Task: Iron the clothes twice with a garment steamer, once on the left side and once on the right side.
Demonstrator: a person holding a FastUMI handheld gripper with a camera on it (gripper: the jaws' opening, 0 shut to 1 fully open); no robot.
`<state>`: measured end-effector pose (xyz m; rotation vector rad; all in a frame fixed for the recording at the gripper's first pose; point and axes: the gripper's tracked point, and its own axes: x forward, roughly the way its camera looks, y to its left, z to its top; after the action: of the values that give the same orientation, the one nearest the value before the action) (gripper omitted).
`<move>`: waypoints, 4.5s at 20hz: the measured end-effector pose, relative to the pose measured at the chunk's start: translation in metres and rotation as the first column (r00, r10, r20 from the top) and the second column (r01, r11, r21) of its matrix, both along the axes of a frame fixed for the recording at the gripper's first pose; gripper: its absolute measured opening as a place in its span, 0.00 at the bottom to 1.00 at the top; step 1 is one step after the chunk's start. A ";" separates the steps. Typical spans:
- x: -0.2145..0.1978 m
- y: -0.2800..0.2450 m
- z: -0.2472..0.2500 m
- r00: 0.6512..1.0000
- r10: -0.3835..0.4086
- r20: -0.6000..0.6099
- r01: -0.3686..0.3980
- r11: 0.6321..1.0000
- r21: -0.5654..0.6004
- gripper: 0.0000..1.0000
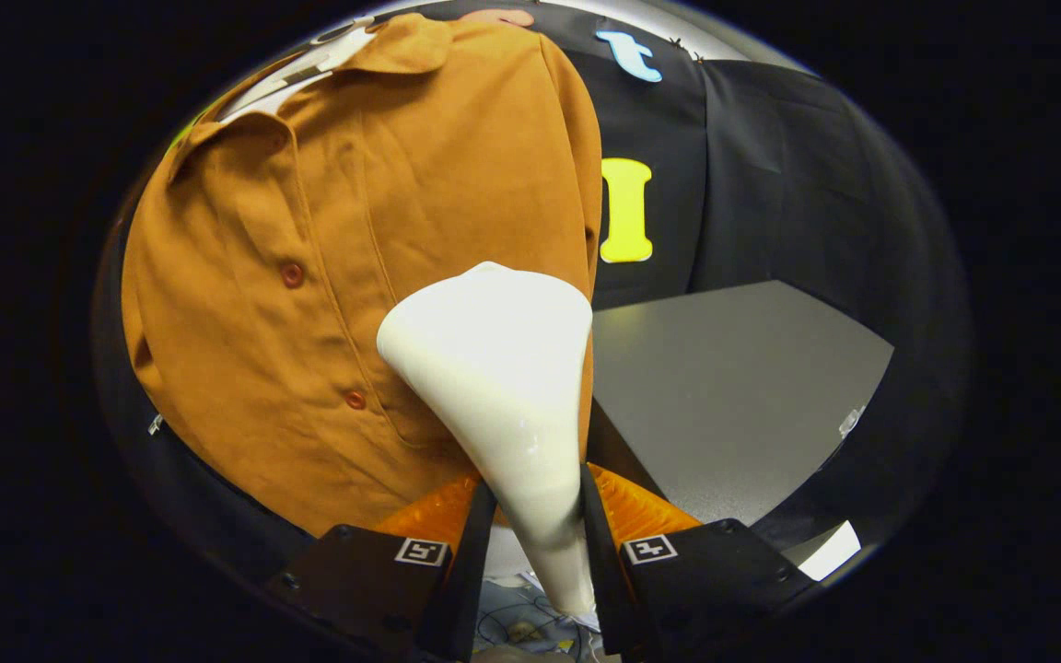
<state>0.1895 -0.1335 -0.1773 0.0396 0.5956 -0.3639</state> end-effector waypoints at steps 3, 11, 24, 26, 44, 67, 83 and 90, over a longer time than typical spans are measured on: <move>-0.003 0.010 0.023 0.996 0.042 0.074 -0.041 0.999 -0.009 0.54; 0.014 0.058 0.056 0.961 0.183 0.205 -0.179 0.983 -0.040 0.54; 0.024 0.109 0.058 0.932 0.296 0.211 -0.295 0.955 -0.034 0.54; 0.025 0.110 0.053 0.937 0.292 0.194 -0.291 0.956 -0.033 0.54; 0.033 0.116 0.006 0.950 0.308 0.057 -0.310 0.951 0.024 0.54; 0.005 0.102 -0.086 0.943 0.295 -0.155 -0.283 0.954 0.095 0.54; -0.033 0.079 -0.171 0.890 0.298 -0.346 -0.255 0.953 0.165 0.54; -0.022 0.079 -0.151 0.902 0.312 -0.297 -0.282 0.949 0.140 0.55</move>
<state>0.1676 -0.0544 -0.3282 -0.0206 0.9244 -0.0410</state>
